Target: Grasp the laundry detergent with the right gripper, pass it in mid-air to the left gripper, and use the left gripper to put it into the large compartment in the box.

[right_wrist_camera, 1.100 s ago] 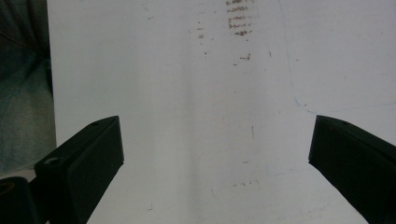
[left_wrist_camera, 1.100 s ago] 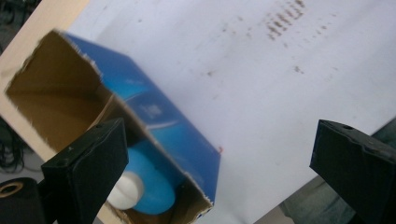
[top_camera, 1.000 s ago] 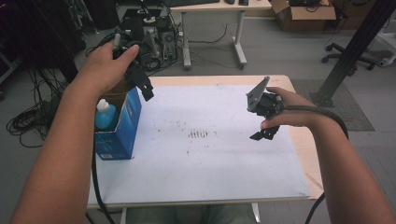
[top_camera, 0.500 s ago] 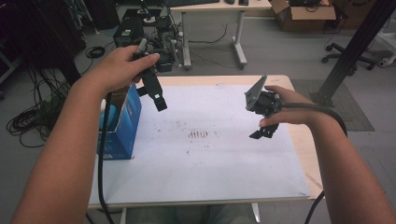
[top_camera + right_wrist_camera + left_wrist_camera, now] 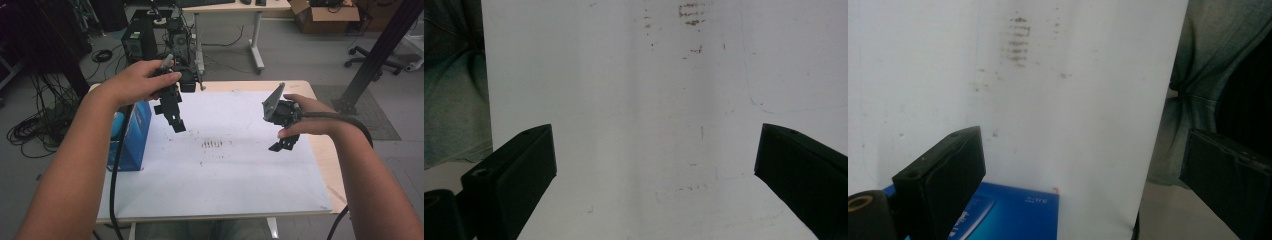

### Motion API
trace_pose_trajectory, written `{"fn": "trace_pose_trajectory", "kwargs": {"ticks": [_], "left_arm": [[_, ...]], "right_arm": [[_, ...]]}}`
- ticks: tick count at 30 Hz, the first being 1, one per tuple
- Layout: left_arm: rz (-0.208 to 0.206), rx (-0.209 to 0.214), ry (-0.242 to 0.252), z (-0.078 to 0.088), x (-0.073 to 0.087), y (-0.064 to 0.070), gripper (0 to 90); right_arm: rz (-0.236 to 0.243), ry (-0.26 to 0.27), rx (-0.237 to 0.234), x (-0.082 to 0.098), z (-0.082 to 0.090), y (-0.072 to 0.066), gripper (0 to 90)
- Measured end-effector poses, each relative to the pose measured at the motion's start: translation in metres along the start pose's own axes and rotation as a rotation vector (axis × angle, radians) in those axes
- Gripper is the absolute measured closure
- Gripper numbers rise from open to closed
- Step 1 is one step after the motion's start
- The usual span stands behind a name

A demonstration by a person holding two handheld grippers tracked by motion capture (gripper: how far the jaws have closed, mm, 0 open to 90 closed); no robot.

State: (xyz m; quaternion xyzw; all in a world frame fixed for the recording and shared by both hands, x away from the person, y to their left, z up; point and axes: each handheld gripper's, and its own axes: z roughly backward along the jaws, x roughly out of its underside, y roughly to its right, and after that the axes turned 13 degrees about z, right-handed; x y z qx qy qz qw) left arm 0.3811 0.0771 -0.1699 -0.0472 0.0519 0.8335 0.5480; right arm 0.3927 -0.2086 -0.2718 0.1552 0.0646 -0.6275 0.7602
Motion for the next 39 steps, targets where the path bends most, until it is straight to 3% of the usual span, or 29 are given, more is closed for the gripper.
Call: {"fn": "trace_pose_trajectory", "kwargs": {"ticks": [15,39], "left_arm": [[0.000,0.003,-0.042,-0.0048,-0.0070,-0.0014,4.5],[0.012,0.003,-0.023,-0.0068,-0.0064,-0.0028,4.5]], "right_arm": [[-0.002,0.008,-0.001,0.0015,-0.0001,0.0061,3.4],[-0.006,0.008,-0.004,0.0006,-0.0003,0.0044,3.5]]}}
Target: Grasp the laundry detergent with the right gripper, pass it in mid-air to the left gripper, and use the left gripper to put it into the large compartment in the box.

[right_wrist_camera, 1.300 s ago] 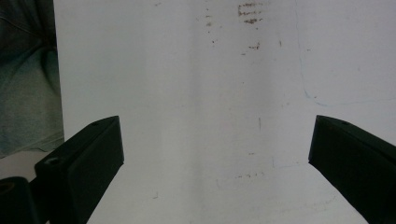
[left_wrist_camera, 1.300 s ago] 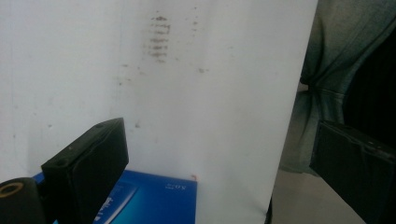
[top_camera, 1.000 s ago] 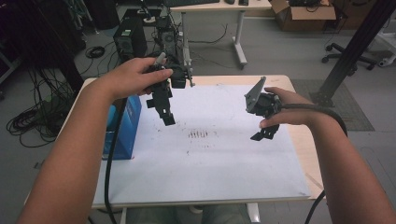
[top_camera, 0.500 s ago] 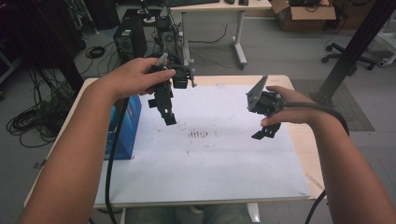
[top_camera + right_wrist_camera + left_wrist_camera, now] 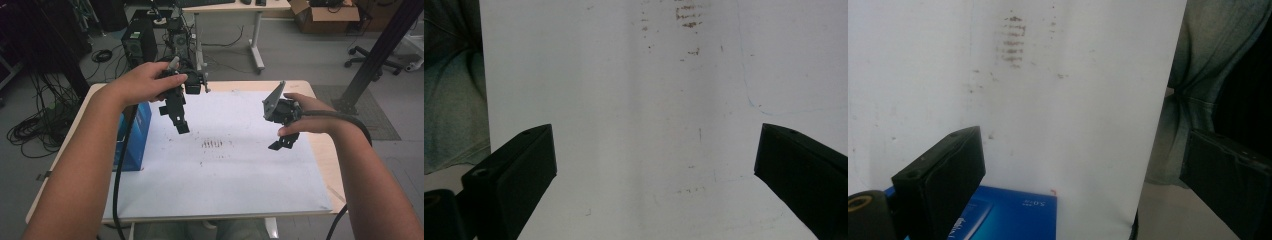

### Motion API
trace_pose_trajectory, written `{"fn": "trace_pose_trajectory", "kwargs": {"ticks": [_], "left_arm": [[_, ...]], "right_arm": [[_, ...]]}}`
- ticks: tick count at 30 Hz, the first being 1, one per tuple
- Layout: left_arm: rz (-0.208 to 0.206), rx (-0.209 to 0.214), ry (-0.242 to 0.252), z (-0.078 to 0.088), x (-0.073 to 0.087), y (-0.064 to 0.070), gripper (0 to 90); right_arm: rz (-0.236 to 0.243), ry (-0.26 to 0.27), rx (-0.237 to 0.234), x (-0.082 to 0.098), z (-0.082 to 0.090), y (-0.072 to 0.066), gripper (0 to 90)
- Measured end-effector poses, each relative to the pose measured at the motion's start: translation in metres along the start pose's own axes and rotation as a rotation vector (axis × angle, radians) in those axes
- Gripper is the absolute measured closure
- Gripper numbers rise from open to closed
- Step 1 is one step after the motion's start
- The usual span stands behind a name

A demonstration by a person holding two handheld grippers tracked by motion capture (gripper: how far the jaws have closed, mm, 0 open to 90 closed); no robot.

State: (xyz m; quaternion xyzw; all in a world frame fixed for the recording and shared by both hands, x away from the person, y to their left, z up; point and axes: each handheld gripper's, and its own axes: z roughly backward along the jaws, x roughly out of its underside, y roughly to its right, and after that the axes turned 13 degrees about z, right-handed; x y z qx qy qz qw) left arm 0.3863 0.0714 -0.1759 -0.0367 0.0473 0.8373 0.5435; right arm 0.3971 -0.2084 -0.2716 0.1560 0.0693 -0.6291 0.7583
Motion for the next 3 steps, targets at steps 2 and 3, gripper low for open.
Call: {"fn": "trace_pose_trajectory", "kwargs": {"ticks": [2,3], "left_arm": [[0.000,-0.004,0.006,0.0005,0.0004,0.0001,4.4],[0.003,0.000,0.010,0.0008,0.0004,-0.0002,4.4]], "right_arm": [[0.001,0.002,0.007,-0.0017,0.0007,-0.0006,3.5],[0.003,0.008,0.011,-0.0024,0.0016,-0.0005,3.5]]}}
